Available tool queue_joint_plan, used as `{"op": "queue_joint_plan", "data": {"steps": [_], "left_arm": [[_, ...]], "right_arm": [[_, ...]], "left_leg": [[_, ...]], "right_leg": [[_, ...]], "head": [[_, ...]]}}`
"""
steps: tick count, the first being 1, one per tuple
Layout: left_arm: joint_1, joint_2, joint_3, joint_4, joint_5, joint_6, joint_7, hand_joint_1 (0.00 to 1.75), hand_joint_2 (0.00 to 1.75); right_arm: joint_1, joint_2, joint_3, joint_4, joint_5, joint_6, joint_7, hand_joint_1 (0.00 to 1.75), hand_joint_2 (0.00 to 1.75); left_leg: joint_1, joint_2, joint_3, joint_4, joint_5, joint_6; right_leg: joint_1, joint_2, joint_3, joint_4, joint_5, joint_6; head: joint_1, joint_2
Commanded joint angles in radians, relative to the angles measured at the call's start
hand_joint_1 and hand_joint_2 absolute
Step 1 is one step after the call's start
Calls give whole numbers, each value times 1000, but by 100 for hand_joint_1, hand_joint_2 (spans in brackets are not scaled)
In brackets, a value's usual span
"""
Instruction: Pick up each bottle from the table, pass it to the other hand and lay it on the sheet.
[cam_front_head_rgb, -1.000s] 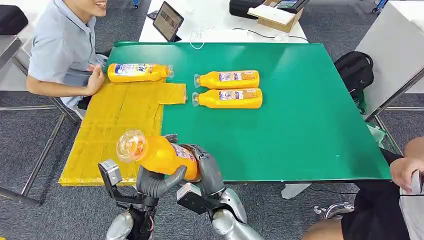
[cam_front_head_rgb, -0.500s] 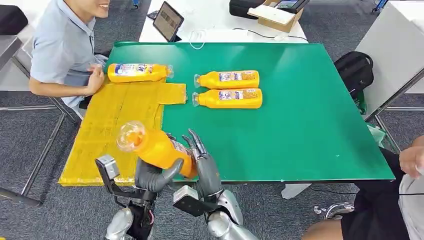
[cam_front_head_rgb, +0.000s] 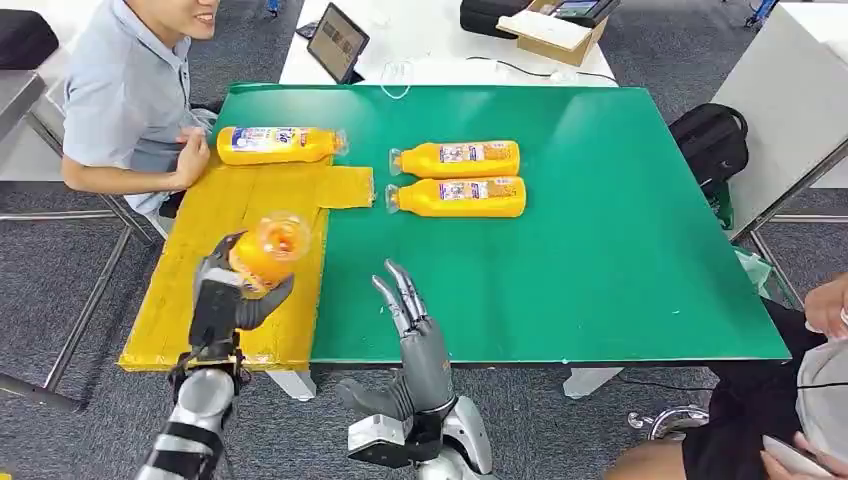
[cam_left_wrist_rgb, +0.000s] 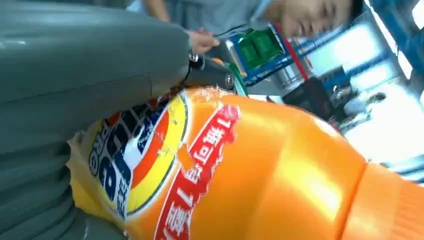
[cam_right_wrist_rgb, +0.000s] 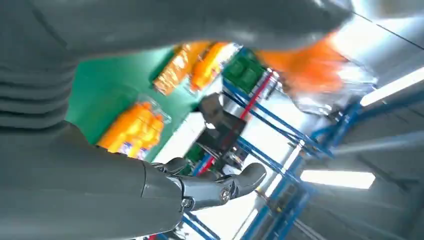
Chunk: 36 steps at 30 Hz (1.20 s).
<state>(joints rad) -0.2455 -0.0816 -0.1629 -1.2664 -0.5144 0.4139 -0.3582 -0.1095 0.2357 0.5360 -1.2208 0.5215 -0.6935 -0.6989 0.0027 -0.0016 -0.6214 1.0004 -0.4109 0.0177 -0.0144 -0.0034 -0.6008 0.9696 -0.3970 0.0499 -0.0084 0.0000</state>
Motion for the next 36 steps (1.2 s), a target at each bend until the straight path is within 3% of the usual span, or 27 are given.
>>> {"op": "queue_joint_plan", "data": {"steps": [1,4,7,8,9,10,12,23,25,28,36], "left_arm": [[-327,123,-89,481,-332,-123,113,175,175],[-387,125,-111,586,-371,-186,139,175,175],[-454,121,-128,699,-392,-281,179,150,175],[-462,121,-135,712,-402,-281,181,119,175],[-489,118,-166,762,-444,-296,203,101,175],[-489,118,-166,762,-444,-296,203,101,175],[-503,108,-176,796,-458,-309,215,51,175],[-503,107,-176,798,-458,-309,217,51,175],[-499,85,-146,813,-426,-316,214,0,175],[-464,44,-53,815,-281,-436,131,0,175],[-353,18,-78,636,-153,-527,23,0,175]], "right_arm": [[1,-36,62,-81,-57,-5,1,0,0],[3,-37,69,-77,-60,-5,1,0,0],[4,-39,80,-60,-86,-5,1,0,0],[4,-39,79,-59,-85,-5,1,0,0],[0,-41,85,-50,-92,-5,1,0,0],[0,-41,85,-50,-92,-5,1,0,0],[-6,-43,89,-44,-101,-5,1,0,0],[-7,-43,90,-43,-102,-5,1,0,0],[-11,-43,84,-37,-105,-5,1,0,0],[-28,-49,103,-10,-142,-5,1,0,0],[-38,-58,100,11,-151,-5,1,0,0]], "left_leg": [[1,-3,4,0,0,-1],[1,-2,2,0,0,-1],[1,-3,3,0,0,-1],[1,-3,4,1,-1,-2],[1,-2,3,0,0,-1],[1,-3,4,0,0,-2],[1,-1,4,0,-1,-1],[1,1,3,0,0,-1],[1,2,5,1,-2,-1],[1,1,5,0,-1,-1],[0,-2,3,-1,0,-1]], "right_leg": [[1,-3,4,0,-1,-2],[1,-2,3,0,-1,-2],[1,-3,4,1,-2,-2],[2,-2,5,1,-2,-2],[1,-3,3,0,-1,-1],[1,-3,5,0,-2,-2],[1,-1,5,1,-2,-2],[1,0,3,0,-1,-2],[1,1,5,1,-2,-2],[1,0,5,0,-2,-2],[0,-2,5,-1,0,-1]], "head": [[0,0],[0,0],[0,0],[0,0],[0,0],[0,0],[0,0],[0,0],[0,0],[0,0],[0,0]]}}
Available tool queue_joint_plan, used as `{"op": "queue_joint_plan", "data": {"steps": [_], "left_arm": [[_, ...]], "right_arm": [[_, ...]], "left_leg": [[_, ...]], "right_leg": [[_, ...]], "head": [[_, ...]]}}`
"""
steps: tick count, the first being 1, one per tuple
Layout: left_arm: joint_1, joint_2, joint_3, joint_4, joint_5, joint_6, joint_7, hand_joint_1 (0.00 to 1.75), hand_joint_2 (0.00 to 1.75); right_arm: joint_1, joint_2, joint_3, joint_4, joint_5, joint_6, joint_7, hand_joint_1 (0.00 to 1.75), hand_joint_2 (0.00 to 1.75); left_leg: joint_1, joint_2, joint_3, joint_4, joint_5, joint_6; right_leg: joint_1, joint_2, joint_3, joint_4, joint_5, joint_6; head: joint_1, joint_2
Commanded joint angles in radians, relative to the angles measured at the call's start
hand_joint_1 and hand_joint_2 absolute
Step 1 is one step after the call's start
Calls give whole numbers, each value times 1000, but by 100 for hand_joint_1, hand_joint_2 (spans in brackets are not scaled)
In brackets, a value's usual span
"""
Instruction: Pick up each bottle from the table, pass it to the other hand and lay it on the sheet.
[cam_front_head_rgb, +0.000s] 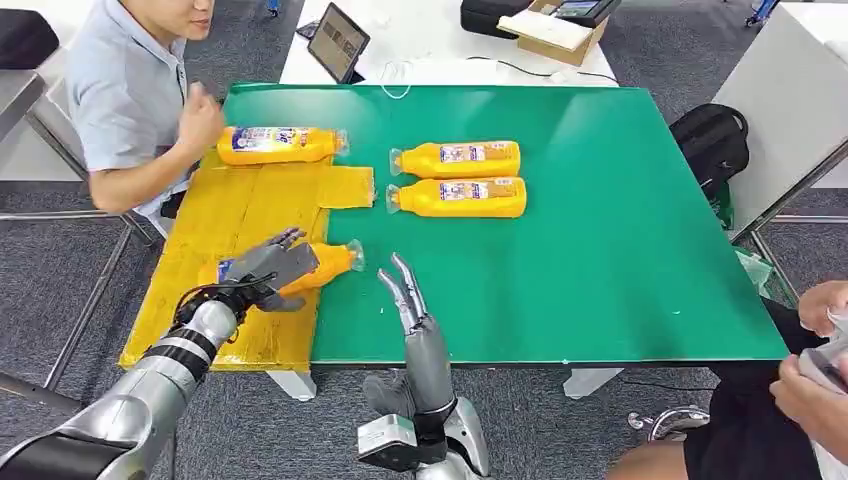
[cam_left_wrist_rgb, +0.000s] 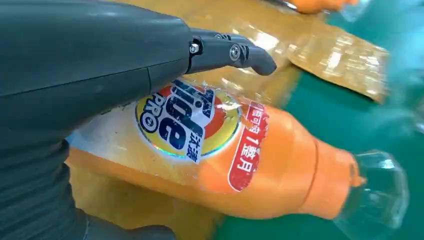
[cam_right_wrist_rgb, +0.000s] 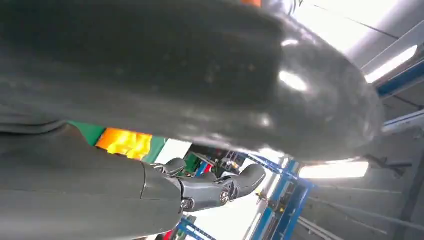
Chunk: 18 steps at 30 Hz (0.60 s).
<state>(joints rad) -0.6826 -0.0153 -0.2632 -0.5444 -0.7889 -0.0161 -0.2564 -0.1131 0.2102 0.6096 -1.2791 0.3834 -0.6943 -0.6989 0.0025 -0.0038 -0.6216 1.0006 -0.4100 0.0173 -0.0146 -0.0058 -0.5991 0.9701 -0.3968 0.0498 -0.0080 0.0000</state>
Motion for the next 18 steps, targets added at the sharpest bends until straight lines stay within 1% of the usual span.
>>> {"op": "queue_joint_plan", "data": {"steps": [1,2,5,6,8,9,11,12,13,14,16,17,18], "left_arm": [[106,-53,28,-127,157,-98,-82,0,175],[121,-62,35,-155,180,-90,-92,0,175],[206,-88,67,-329,332,-94,-102,0,175],[249,-100,75,-424,392,-77,-130,0,175],[327,-126,83,-609,485,22,-159,0,175],[348,-139,90,-663,502,88,-172,0,175],[348,-139,90,-663,502,88,-172,0,175],[366,-149,89,-718,496,154,-194,0,175],[387,-149,83,-770,517,214,-224,0,175],[410,-160,97,-832,609,254,-244,0,175],[443,-164,105,-925,679,312,-285,0,175],[461,-166,111,-969,698,339,-302,0,175],[486,-174,128,-1019,704,412,-324,0,175]], "right_arm": [[-36,-31,24,74,-9,-4,1,0,0],[-36,-32,23,77,-7,-4,1,0,0],[-24,-32,12,75,9,-4,1,0,0],[-15,-31,0,65,33,-4,1,0,0],[11,-26,-49,38,89,-4,1,0,0],[21,-24,-71,25,106,-4,1,0,0],[21,-24,-71,25,106,-4,1,0,0],[29,-30,-86,11,114,-4,1,0,0],[38,-26,-112,-2,141,-4,1,0,0],[52,-21,-161,-17,189,-4,1,0,0],[66,-25,-231,-37,267,-4,1,0,0],[66,-28,-264,-27,301,-4,1,0,0],[56,-43,-296,19,341,-4,3,0,0]], "left_leg": [[0,1,6,-1,-2,-1],[0,1,5,-2,-1,0],[0,1,5,-1,-1,0],[0,1,7,-1,-3,-1],[0,1,4,-1,-1,0],[0,1,5,0,-3,-1],[0,0,3,0,-2,0],[0,0,2,0,-1,0],[0,0,4,1,-3,-1],[0,1,4,0,-3,-1],[0,1,3,1,-3,0],[0,1,1,1,-2,0],[1,1,3,2,-4,-1]], "right_leg": [[0,1,6,-2,-1,-1],[0,1,5,-2,-1,-1],[0,1,5,-1,-1,-1],[0,1,7,-1,-2,-2],[0,1,4,-1,-1,-1],[0,1,5,-1,-2,-2],[0,-1,3,0,-2,-1],[0,0,1,-1,-1,-1],[1,0,4,0,-3,-1],[1,1,3,0,-2,-1],[1,1,2,0,-2,-1],[1,0,0,0,-2,-1],[1,1,2,1,-3,-2]], "head": [[0,0],[0,0],[0,0],[0,0],[0,0],[0,0],[0,0],[0,0],[0,0],[0,0],[0,0],[-1,0],[-1,0]]}}
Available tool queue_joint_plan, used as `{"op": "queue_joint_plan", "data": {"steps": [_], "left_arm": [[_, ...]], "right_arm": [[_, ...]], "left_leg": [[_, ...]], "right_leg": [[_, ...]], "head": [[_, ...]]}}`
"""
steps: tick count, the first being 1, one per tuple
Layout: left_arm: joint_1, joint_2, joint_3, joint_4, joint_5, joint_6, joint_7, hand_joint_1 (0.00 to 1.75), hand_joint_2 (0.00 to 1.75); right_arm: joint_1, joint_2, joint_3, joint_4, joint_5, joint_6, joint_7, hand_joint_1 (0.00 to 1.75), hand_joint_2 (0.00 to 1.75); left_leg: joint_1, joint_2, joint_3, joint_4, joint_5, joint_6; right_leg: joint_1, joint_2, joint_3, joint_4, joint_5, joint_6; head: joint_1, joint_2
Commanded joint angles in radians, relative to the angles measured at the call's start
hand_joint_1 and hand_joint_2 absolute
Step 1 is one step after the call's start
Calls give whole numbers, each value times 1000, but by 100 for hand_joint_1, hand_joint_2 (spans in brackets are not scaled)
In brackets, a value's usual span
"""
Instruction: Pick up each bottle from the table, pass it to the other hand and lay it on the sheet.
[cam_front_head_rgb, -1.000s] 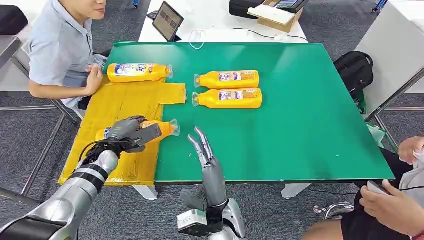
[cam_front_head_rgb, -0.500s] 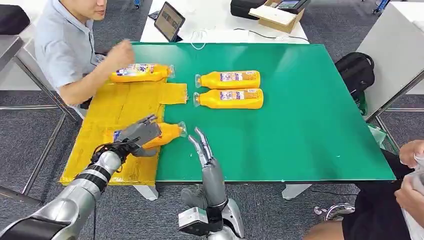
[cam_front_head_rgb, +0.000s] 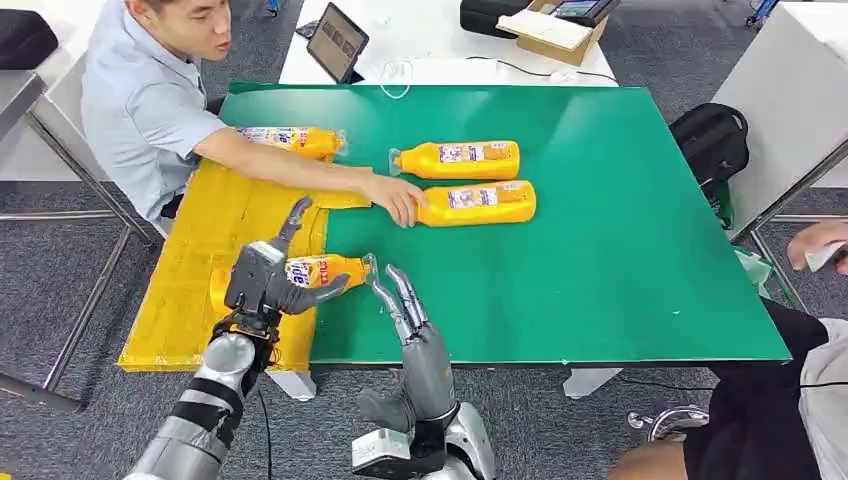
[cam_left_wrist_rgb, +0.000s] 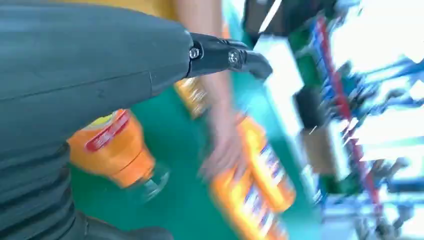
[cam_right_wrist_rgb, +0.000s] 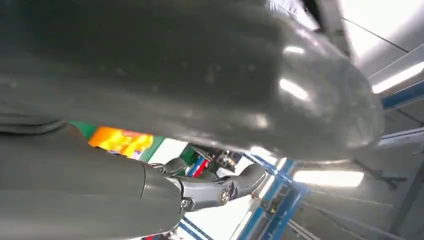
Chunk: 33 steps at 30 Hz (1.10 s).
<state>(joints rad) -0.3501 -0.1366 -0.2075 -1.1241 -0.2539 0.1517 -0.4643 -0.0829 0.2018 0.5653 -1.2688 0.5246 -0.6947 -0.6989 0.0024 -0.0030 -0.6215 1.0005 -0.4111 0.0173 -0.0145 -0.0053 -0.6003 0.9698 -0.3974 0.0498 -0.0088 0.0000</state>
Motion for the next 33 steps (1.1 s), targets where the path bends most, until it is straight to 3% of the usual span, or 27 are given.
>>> {"op": "queue_joint_plan", "data": {"steps": [1,3,5,6,7,12,14,19,26,33], "left_arm": [[168,-47,76,-467,118,331,-155,0,175],[205,-52,113,-511,55,475,-196,0,175],[232,-43,127,-524,54,485,-175,0,175],[242,-43,131,-524,61,478,-169,0,175],[263,-38,124,-518,87,430,-132,0,175],[301,-52,110,-505,64,424,-132,0,175],[315,-50,100,-510,48,408,-110,0,175],[312,-49,97,-508,47,397,-98,0,175],[281,-38,72,-451,44,358,-63,0,175],[248,-32,70,-391,61,324,-39,0,175]], "right_arm": [[17,-60,-252,27,223,-3,21,0,0],[8,-113,-260,58,365,-3,118,0,0],[-15,-152,-264,88,440,-3,217,0,0],[-25,-161,-272,97,451,-3,232,0,175],[-45,-169,-311,120,493,-3,298,0,175],[-104,-205,-354,174,539,19,391,0,175],[-146,-217,-372,241,581,78,465,0,175],[-164,-211,-385,280,577,79,478,0,175],[-294,-207,-418,548,550,94,502,0,175],[-374,-216,-447,695,512,109,482,0,175]], "left_leg": [[1,0,2,1,-2,0],[0,1,4,0,-2,0],[0,1,3,-1,-1,0],[0,2,6,-1,-2,0],[0,2,4,-1,-2,0],[-1,2,4,-1,-1,0],[0,2,5,0,-2,0],[0,1,5,0,-2,0],[0,1,4,-1,-1,0],[-1,0,4,-1,-1,0]], "right_leg": [[1,0,3,0,-2,-1],[0,1,5,-1,-1,-1],[0,1,3,-2,0,-1],[0,2,6,-2,-1,-1],[0,2,5,-2,-1,-1],[0,2,5,-2,0,-1],[0,2,6,-1,-1,-1],[0,1,6,-1,-1,-2],[0,1,4,-2,0,-1],[0,0,5,-1,-1,-1]], "head": [[0,0],[0,0],[0,0],[0,0],[0,0],[0,0],[0,0],[0,0],[0,0],[0,0]]}}
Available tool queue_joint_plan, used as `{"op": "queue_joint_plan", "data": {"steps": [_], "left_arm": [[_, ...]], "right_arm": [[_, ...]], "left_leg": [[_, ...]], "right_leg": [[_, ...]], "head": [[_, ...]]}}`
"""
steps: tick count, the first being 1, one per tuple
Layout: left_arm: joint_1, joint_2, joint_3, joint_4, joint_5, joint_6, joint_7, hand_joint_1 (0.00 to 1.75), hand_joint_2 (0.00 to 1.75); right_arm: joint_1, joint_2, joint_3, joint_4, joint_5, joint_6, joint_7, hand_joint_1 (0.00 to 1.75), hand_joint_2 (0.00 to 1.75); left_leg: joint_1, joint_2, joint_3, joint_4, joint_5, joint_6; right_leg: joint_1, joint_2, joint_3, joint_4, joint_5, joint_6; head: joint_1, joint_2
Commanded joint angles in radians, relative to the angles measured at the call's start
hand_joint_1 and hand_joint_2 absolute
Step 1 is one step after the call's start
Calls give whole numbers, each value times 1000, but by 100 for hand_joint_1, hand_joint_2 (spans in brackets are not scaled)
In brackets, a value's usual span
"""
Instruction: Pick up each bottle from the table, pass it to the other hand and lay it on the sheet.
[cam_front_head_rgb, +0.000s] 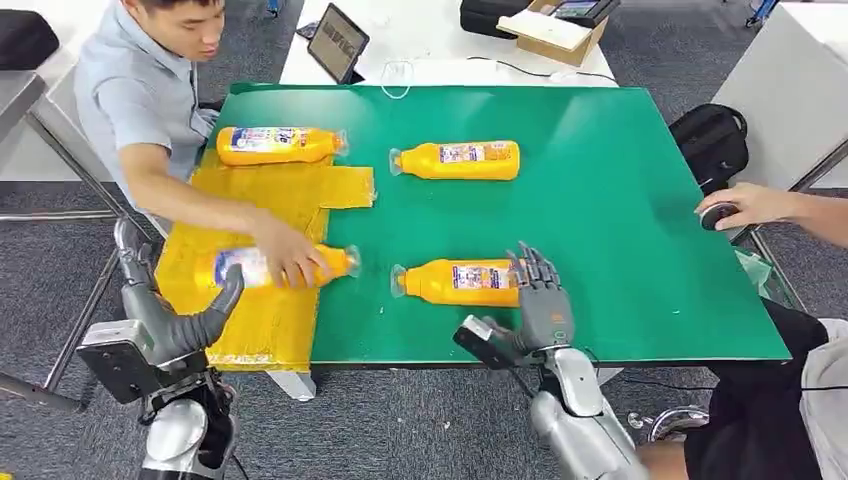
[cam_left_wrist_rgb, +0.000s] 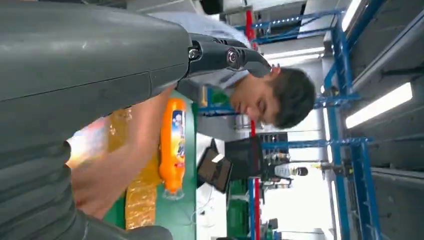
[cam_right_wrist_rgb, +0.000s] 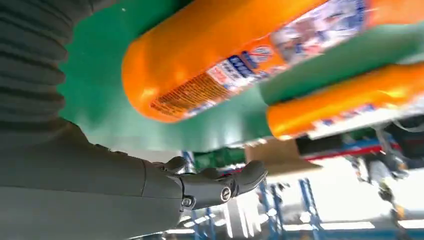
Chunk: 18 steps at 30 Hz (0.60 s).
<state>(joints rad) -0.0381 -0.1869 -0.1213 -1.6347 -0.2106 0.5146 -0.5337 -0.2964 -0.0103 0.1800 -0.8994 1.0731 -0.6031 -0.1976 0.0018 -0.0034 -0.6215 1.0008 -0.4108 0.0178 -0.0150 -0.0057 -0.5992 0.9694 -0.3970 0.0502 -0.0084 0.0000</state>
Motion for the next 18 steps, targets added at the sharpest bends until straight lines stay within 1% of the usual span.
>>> {"op": "queue_joint_plan", "data": {"steps": [1,3,7,8,10,11,12,14,15,18], "left_arm": [[-76,19,-22,136,24,-52,33,0,175],[-88,13,-26,150,24,-52,33,0,175],[-88,13,-26,150,24,-52,33,0,175],[-88,13,-26,150,24,-52,33,0,175],[-92,15,-26,157,23,-50,27,0,175],[-102,12,-25,167,29,-47,21,0,175],[-113,10,-27,179,39,-52,19,0,175],[-135,7,-33,206,46,-56,16,0,175],[-143,6,-36,217,47,-58,16,0,175],[-169,5,-44,259,61,-68,14,0,175]], "right_arm": [[-177,-1,-85,346,-77,32,-45,0,175],[-200,-4,-90,365,-85,39,-51,0,175],[-200,-4,-90,365,-85,39,-51,0,175],[-200,-4,-90,365,-85,39,-51,0,175],[-206,4,-99,379,-100,36,-65,0,175],[-224,7,-106,399,-119,43,-90,0,175],[-240,11,-113,413,-133,47,-107,0,175],[-276,19,-97,441,-128,59,-134,0,175],[-290,23,-91,449,-125,71,-137,0,175],[-328,34,-60,492,-94,72,-134,0,175]], "left_leg": [[0,0,3,-1,-1,-1],[0,0,4,-1,-1,-1],[0,0,3,0,-1,-1],[0,0,5,0,-2,-1],[0,0,3,-1,-1,-1],[0,0,5,-1,-2,-1],[0,0,3,0,-1,-1],[0,1,4,0,-2,-1],[0,1,2,0,0,0],[0,2,4,1,-2,-1]], "right_leg": [[0,0,3,-1,-1,-1],[0,0,3,0,-1,-1],[0,0,2,0,-1,-1],[0,0,4,0,-2,-2],[0,0,3,0,-1,-1],[0,0,5,0,-2,-2],[0,0,3,0,-1,-1],[0,1,4,1,-1,-2],[0,1,1,1,0,-1],[0,2,3,2,-1,-2]], "head": [[0,0],[0,0],[0,0],[0,0],[0,0],[0,0],[0,0],[0,0],[0,0],[0,0]]}}
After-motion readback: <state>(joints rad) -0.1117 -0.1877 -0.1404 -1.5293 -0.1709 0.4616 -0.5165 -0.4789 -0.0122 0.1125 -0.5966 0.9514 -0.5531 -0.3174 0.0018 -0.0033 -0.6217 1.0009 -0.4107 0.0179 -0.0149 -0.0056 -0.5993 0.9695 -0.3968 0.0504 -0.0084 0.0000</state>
